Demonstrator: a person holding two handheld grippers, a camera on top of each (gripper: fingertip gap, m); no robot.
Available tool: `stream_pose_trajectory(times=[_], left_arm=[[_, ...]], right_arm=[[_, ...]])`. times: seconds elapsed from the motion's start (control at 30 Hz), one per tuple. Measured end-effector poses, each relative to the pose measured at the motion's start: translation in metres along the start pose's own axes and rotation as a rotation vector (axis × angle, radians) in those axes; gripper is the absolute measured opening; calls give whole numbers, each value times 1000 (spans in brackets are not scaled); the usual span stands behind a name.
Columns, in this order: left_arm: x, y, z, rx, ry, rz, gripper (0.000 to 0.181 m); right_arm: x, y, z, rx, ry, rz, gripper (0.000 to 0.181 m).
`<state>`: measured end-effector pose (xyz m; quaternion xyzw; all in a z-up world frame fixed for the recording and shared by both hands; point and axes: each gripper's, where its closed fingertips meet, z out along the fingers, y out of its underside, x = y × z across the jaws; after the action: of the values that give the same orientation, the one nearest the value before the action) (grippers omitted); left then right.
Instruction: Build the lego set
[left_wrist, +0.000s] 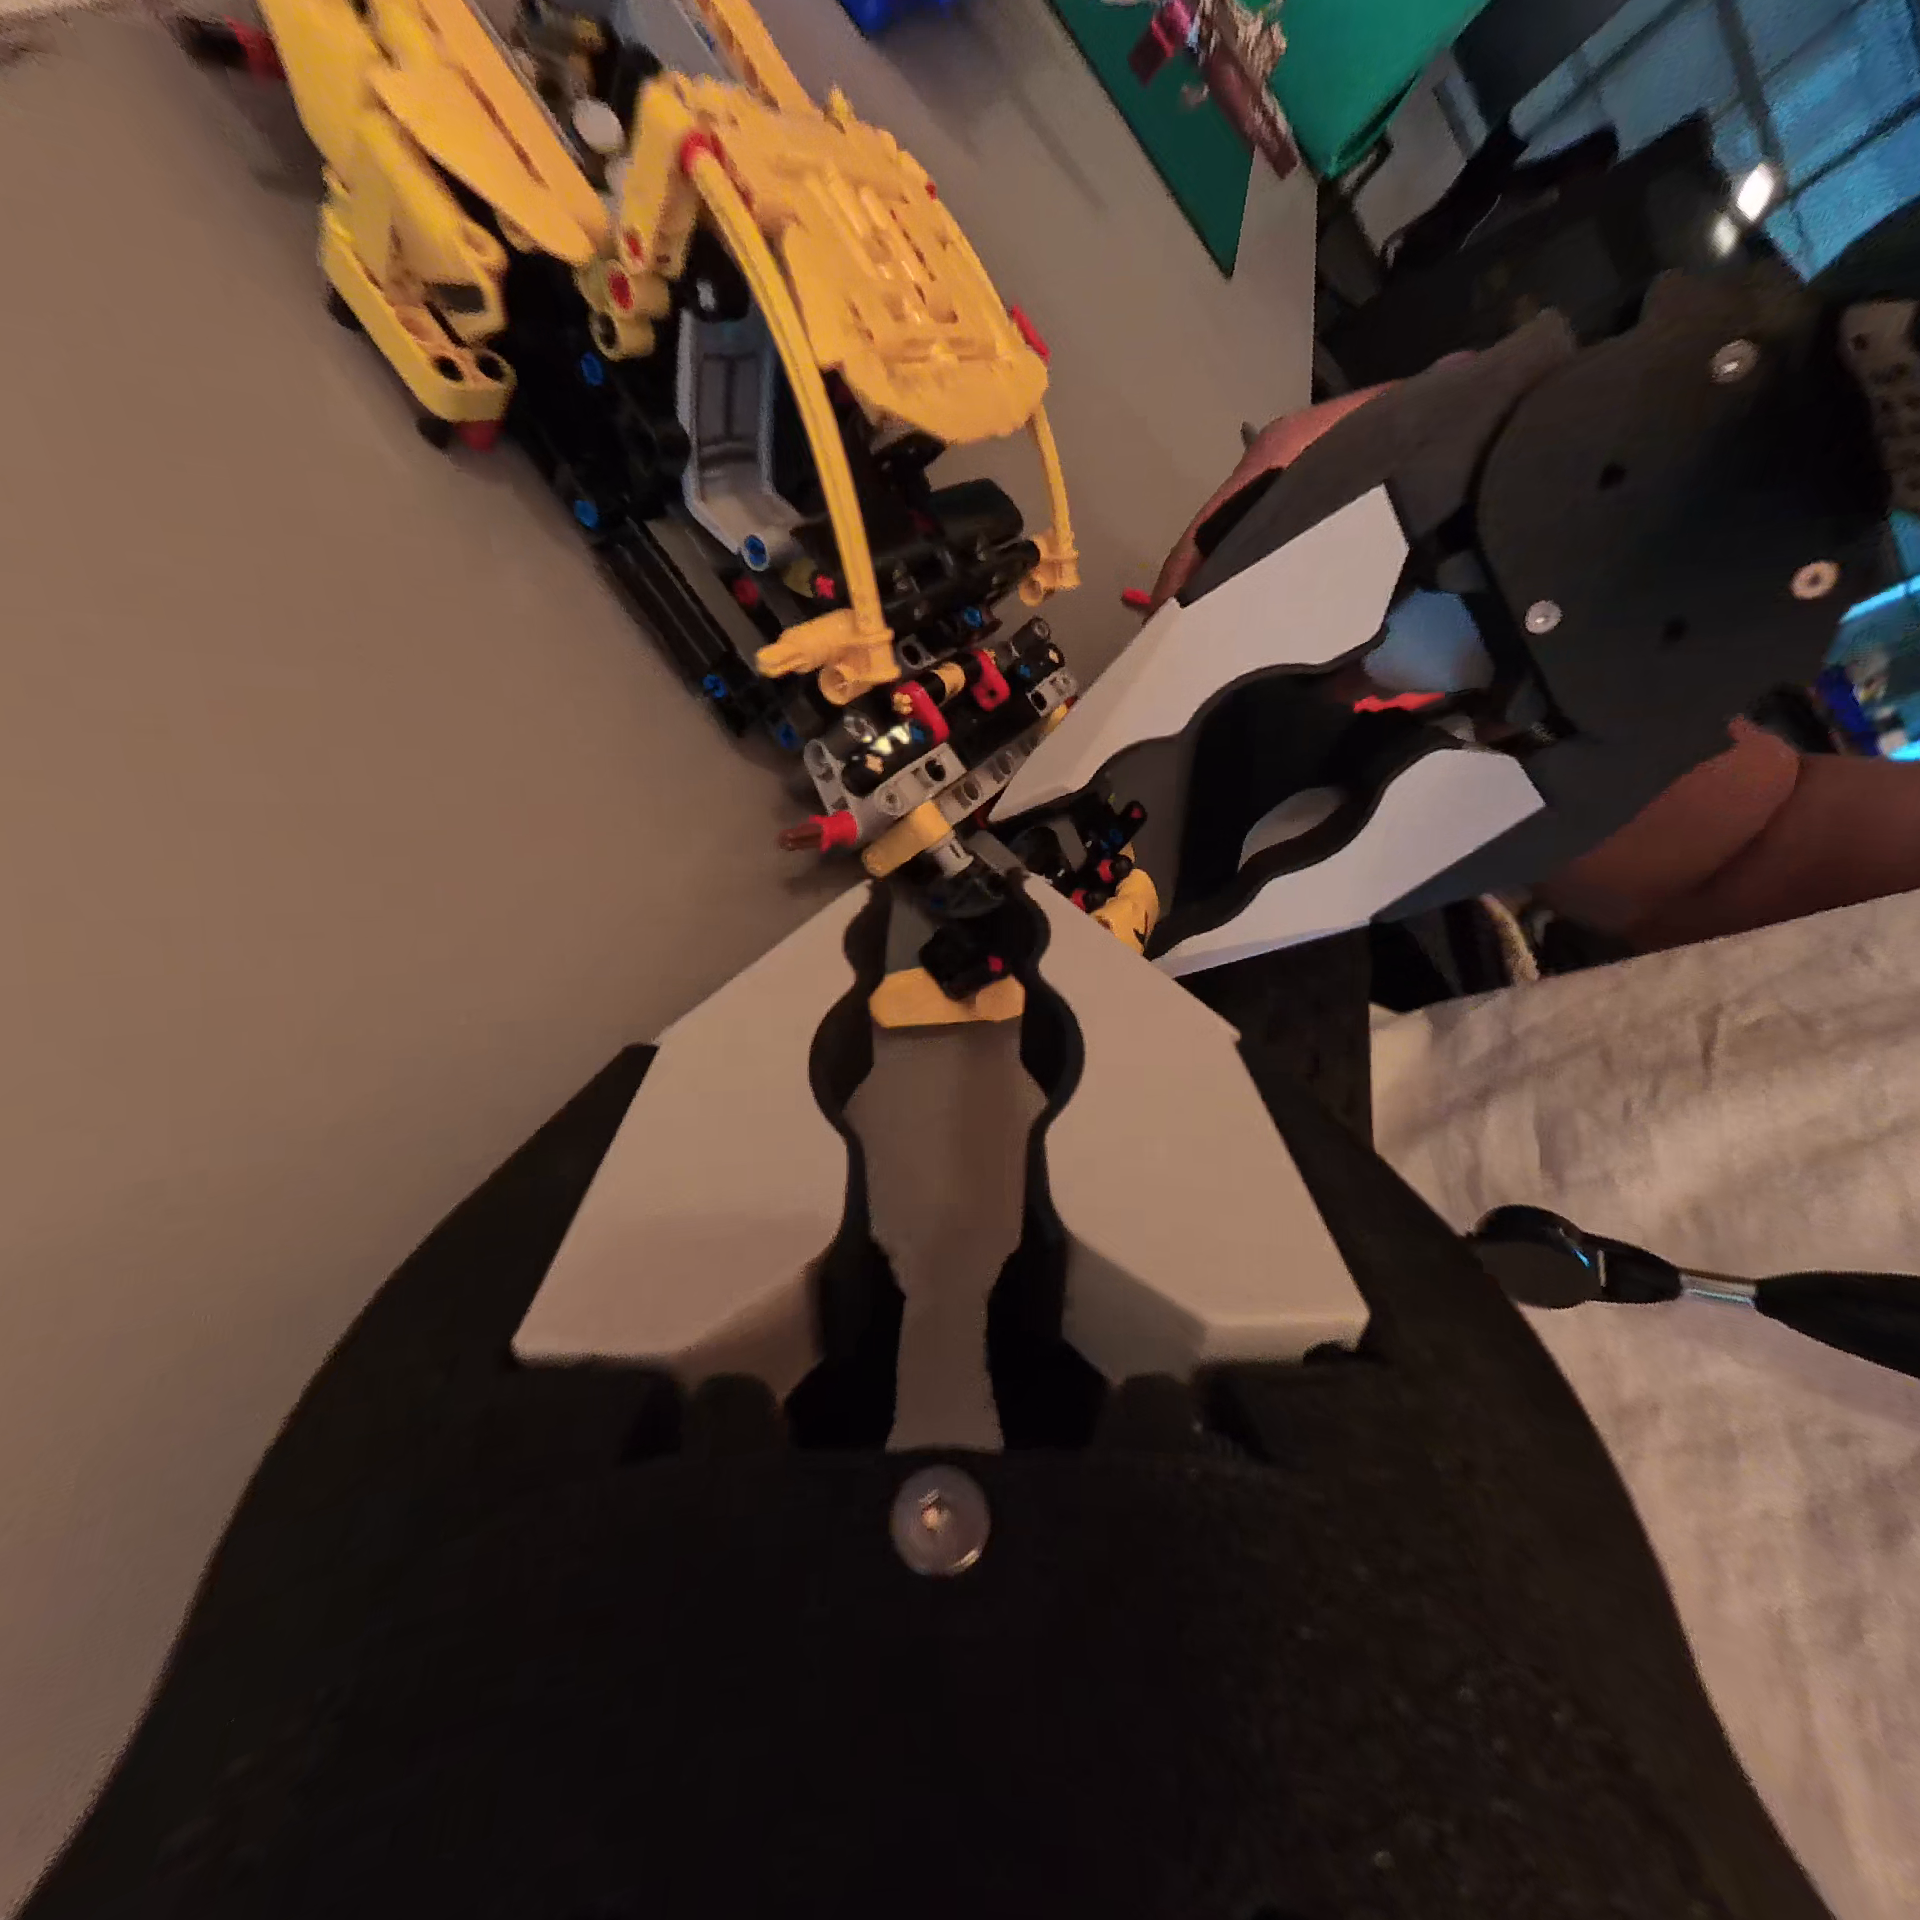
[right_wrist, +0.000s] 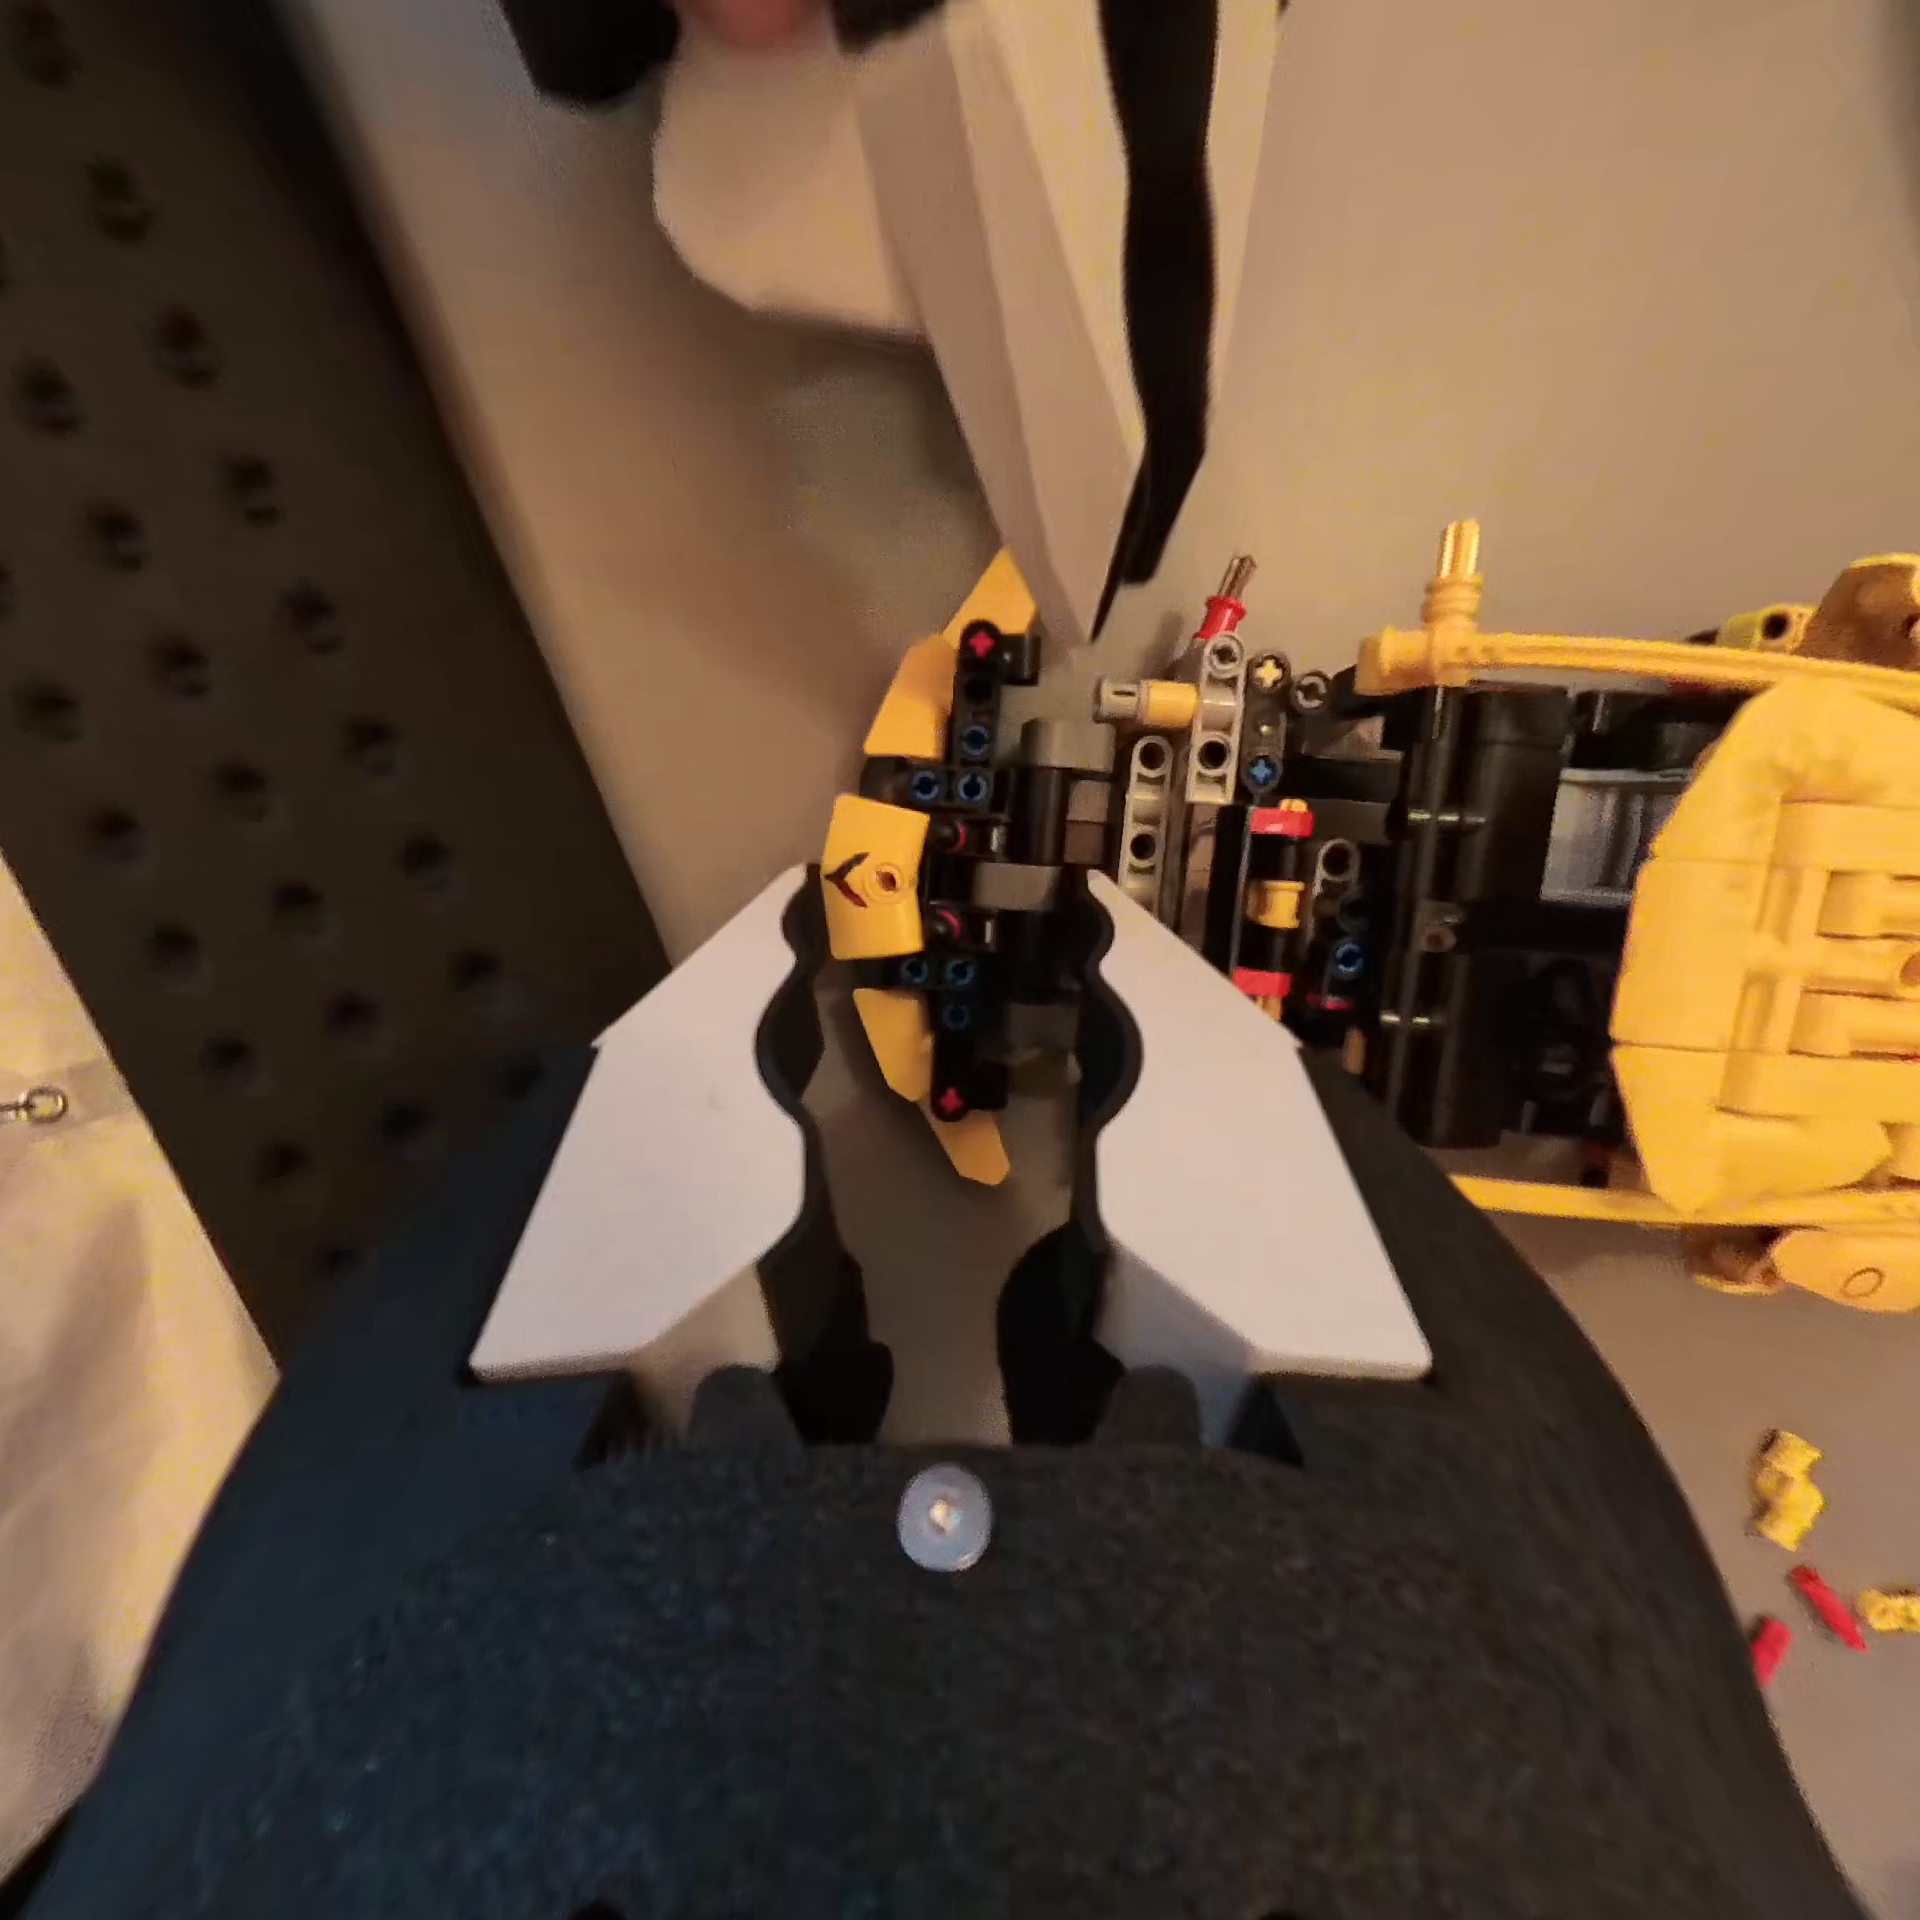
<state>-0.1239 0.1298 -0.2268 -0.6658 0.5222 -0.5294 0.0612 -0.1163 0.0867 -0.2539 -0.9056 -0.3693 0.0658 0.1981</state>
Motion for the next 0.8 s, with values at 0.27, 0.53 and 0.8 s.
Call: stream_pose_trajectory(times=[0.27, 0.53, 0.8], left_arm=[[2, -3, -36, 207, 32, -92, 30], [22, 14, 36, 9, -178, 181, 34], [25, -25, 67, 177, -311, 266, 33]], right_arm=[[7, -13, -47, 237, -211, 128, 43], [20, -24, -87, 361, -354, 199, 42], [11, -31, -83, 357, -425, 188, 41]])
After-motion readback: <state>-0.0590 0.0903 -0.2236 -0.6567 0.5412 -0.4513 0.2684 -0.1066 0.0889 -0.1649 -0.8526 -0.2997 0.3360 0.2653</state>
